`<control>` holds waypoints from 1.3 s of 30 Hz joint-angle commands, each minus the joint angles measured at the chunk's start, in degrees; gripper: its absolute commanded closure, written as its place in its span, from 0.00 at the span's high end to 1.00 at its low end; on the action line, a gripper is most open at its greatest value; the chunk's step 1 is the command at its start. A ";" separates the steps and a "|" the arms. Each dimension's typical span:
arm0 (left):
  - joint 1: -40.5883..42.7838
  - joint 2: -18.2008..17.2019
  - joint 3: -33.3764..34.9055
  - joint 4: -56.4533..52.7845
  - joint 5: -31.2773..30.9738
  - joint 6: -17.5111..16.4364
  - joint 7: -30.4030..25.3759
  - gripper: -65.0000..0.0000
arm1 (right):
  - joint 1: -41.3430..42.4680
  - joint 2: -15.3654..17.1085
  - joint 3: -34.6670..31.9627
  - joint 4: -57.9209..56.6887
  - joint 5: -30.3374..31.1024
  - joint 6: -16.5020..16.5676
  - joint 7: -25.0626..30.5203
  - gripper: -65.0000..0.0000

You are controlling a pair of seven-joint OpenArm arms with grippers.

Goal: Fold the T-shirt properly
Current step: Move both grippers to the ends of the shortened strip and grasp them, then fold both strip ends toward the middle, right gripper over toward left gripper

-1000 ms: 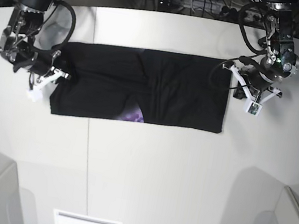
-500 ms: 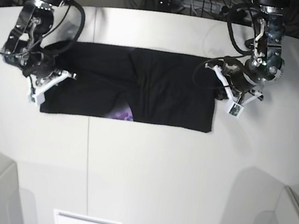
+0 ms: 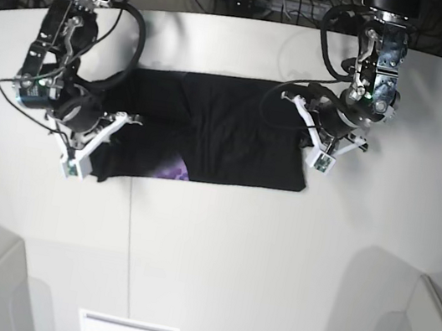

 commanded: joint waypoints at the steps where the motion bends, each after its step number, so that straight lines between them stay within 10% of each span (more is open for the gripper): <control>1: -0.19 -0.15 0.01 0.74 -0.32 -0.19 0.46 0.00 | 0.41 0.18 -0.50 1.62 0.41 0.10 0.72 0.00; 19: -0.99 1.34 0.10 0.39 0.12 -0.19 0.46 0.00 | 0.14 -4.65 -12.98 8.04 0.76 -11.33 0.81 0.00; 39: -1.51 1.43 2.91 0.57 0.12 -0.19 0.46 0.00 | 0.05 -9.40 -19.84 9.36 0.76 -11.68 1.08 0.00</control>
